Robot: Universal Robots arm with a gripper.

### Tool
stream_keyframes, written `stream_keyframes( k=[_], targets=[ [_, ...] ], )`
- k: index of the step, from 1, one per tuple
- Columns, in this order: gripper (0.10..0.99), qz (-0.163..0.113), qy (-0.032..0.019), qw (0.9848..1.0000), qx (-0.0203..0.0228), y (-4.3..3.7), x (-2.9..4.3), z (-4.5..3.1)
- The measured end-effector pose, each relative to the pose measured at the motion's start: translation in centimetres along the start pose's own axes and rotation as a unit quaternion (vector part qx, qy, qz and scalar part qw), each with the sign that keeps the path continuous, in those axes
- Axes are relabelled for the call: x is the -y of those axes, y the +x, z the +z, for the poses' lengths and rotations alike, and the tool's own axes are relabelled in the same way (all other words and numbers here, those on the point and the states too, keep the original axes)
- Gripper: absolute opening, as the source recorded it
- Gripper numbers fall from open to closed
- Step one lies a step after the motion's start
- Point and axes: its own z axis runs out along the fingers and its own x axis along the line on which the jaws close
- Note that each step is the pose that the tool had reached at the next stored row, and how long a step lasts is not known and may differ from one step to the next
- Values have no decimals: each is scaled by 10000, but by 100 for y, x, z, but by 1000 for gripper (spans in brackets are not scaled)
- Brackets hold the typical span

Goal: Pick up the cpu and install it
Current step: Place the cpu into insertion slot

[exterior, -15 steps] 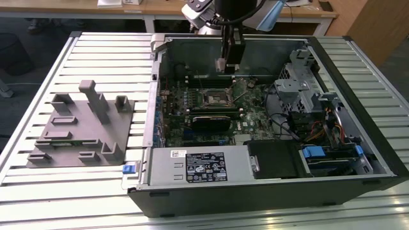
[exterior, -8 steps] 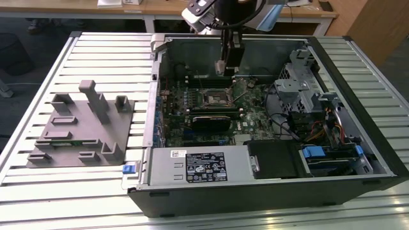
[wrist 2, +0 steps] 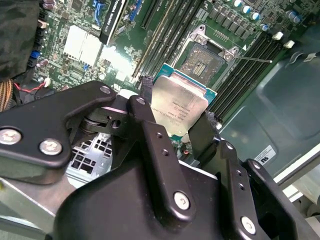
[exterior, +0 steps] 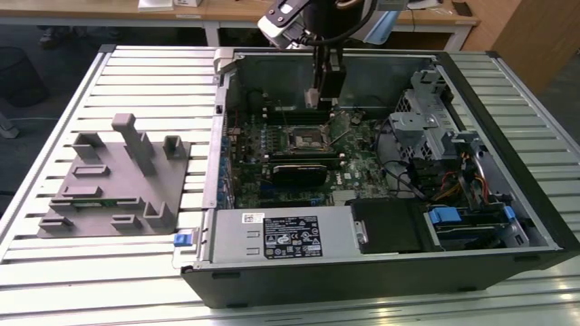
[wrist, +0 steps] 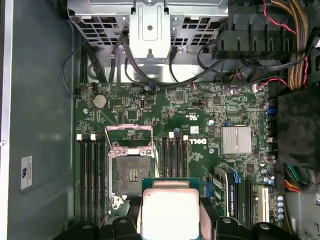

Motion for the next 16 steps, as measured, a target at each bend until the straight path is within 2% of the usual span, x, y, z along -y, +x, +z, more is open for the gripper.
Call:
stream_keyframes(
  k=[16],
  targets=[
    [541,-2,-3,10000,45,4,5,110]
  ],
)
